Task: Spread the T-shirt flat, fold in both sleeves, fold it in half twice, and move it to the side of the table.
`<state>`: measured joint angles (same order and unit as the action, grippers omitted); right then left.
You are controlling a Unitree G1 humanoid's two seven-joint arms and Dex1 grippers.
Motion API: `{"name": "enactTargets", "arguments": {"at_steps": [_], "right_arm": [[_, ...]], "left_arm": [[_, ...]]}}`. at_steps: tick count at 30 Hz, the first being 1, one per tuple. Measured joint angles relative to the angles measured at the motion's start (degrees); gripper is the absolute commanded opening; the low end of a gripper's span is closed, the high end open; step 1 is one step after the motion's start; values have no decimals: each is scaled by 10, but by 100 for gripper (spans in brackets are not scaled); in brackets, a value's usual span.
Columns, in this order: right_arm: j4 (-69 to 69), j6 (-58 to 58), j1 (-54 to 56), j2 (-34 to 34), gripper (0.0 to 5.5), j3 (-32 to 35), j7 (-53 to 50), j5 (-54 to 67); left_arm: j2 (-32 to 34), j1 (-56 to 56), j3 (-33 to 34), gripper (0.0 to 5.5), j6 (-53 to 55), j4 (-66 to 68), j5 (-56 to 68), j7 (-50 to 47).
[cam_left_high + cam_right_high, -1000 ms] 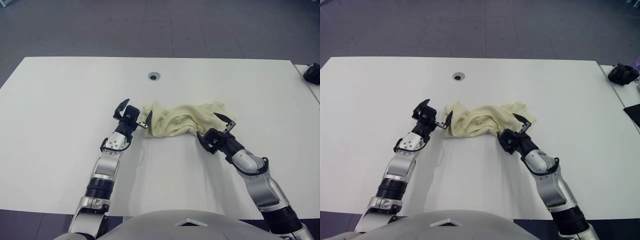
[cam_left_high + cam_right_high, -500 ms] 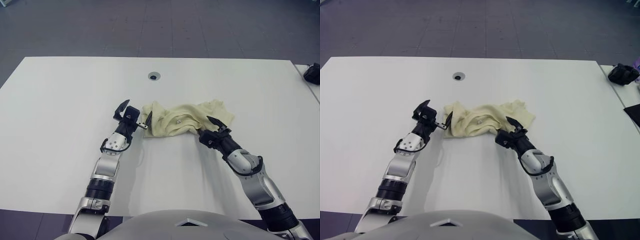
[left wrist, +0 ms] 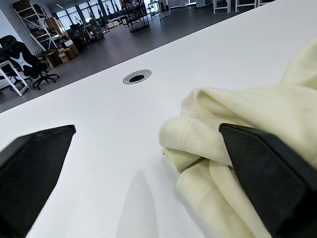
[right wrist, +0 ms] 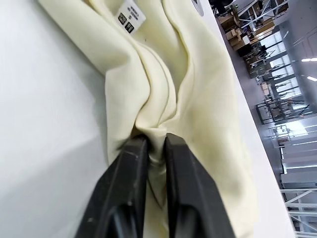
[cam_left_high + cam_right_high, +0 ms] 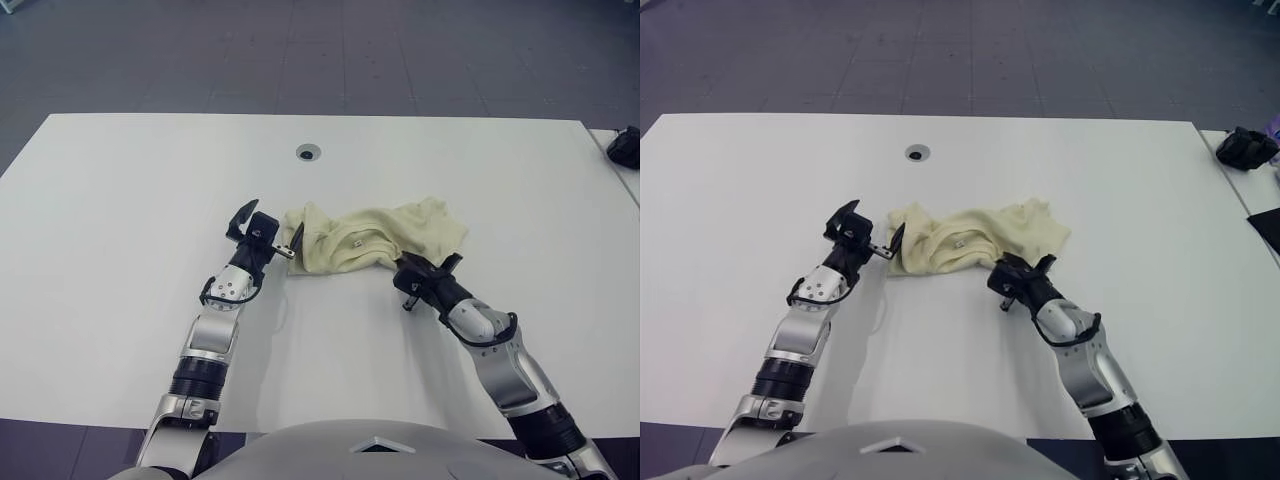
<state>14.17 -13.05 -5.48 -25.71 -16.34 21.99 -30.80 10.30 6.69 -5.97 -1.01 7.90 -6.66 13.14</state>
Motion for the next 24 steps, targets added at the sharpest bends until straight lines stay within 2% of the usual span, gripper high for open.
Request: {"name": "enactTargets", "arguments": {"at_steps": [5, 10, 13, 18, 24], "right_arm": [[1, -7, 1, 11, 2, 17, 1, 28], [94, -42, -2, 31, 2, 101, 1, 105], [139, -62, -2, 37, 2, 123, 15, 147], [148, -101, 31, 52, 2, 126, 25, 194], [96, -158, 120, 75, 2, 129, 23, 237]], "left_arm": [[25, -6, 15, 540, 3, -36, 3, 17], [133, -9, 76, 540, -4, -106, 59, 110], [166, 4, 83, 540, 7, -153, 116, 179], [180, 34, 29, 540, 86, -259, 196, 274], [178, 19, -36, 540, 176, -361, 203, 270]]}}
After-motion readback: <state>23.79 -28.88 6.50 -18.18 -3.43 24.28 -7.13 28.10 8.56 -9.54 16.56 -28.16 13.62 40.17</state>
